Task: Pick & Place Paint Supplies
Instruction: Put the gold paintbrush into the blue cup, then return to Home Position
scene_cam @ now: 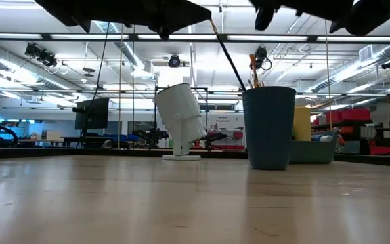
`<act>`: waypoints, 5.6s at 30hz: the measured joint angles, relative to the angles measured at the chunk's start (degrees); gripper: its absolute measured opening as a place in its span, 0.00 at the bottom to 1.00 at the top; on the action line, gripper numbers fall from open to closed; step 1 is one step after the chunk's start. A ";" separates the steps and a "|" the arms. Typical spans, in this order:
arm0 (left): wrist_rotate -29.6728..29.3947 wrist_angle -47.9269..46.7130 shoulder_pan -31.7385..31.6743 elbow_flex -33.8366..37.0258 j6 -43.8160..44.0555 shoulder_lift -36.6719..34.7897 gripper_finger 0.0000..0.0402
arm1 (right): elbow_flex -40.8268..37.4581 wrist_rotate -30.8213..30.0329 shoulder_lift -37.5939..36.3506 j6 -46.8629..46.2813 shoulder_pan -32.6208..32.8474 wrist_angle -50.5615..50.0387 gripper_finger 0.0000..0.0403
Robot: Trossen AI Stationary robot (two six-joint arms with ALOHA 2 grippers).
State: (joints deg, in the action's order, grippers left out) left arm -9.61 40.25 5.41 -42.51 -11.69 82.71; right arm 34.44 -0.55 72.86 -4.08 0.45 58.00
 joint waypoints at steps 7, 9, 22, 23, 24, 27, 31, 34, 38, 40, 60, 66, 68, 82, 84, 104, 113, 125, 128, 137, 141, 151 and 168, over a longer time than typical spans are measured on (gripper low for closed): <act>-0.24 4.90 0.00 -0.12 -0.44 4.59 0.13 | 0.00 2.73 -0.06 -3.41 0.02 4.46 0.32; -0.26 6.43 -0.02 -0.15 0.49 5.34 0.16 | 0.00 2.66 -0.06 -4.30 0.02 4.24 0.32; -2.15 10.23 0.90 -0.28 0.61 4.52 0.25 | -0.02 7.77 -0.05 -7.75 -0.02 2.26 0.32; -2.30 10.14 1.18 -0.28 0.42 3.92 0.25 | -0.02 10.36 -0.30 -7.87 -0.02 2.09 0.32; -2.40 9.68 1.49 -0.28 0.32 2.98 0.24 | -0.04 13.16 -0.71 -7.58 -0.02 1.67 0.32; -2.15 6.04 2.36 -0.29 0.26 -1.39 0.19 | -0.04 19.24 -2.91 -5.84 0.04 0.33 0.31; -2.67 -5.77 2.86 -0.32 0.10 -9.66 0.09 | -0.04 18.12 -8.21 -2.56 -0.24 -7.55 0.26; -4.65 -16.27 2.86 -0.30 0.45 -16.87 0.02 | -0.04 13.61 -13.28 -0.73 -0.84 -18.24 0.18; -8.97 -26.77 2.89 -0.30 1.91 -26.00 0.03 | -0.04 6.27 -19.94 0.13 -1.20 -33.37 0.04; -11.08 -30.61 2.89 -0.30 2.05 -30.50 0.04 | -0.04 3.05 -23.02 0.53 -1.20 -38.24 0.02; -10.28 -32.91 2.89 27.80 -0.97 -73.94 0.02 | -0.11 6.67 -39.37 8.57 -1.16 -64.02 0.01; -10.43 -34.11 2.87 30.96 -2.02 -82.64 0.05 | -3.79 7.43 -42.68 7.01 -1.11 -62.44 0.00; -10.07 -34.94 2.86 31.27 -2.49 -82.20 0.05 | -7.07 8.05 -44.27 6.08 -1.07 -59.06 0.00; -7.40 -38.02 2.86 35.11 -1.72 -81.94 0.05 | -25.18 7.45 -61.31 6.28 -1.09 -50.66 0.00; -7.92 -36.06 2.86 37.49 -2.06 -81.95 0.04 | -27.47 7.39 -63.73 6.41 -1.09 -50.42 0.00; -9.00 -31.90 2.86 42.04 0.49 -81.84 0.10 | -33.55 -3.00 -72.39 12.48 -1.09 -55.43 0.05; -8.98 -31.78 2.86 42.06 0.38 -81.84 0.09 | -33.53 -3.11 -72.39 12.09 -1.09 -55.60 0.09; -9.00 -31.78 2.86 42.08 0.36 -81.84 0.08 | -33.53 -3.11 -72.34 12.09 -1.10 -55.56 0.09; -8.99 -31.78 2.86 42.10 0.36 -81.84 0.09 | -33.53 -3.11 -72.34 12.09 -1.09 -55.56 0.09; -8.98 -31.78 2.86 42.10 0.36 -81.84 0.08 | -33.51 -3.09 -72.34 12.09 -1.09 -55.54 0.10; -8.98 -31.78 2.86 42.12 0.35 -81.84 0.08 | -33.51 -3.09 -72.34 12.09 -1.11 -55.54 0.10; -8.98 -31.78 2.86 42.12 0.36 -81.84 0.08 | -33.46 -3.09 -72.34 12.11 -1.09 -55.51 0.10; -8.98 -31.78 2.86 42.15 0.36 -81.84 0.08 | -33.46 -3.07 -72.34 12.11 -1.09 -55.51 0.10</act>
State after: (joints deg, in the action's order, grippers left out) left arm -18.59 8.47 8.27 -0.36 -11.33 0.86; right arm 0.97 -3.62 0.51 8.03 -0.64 2.48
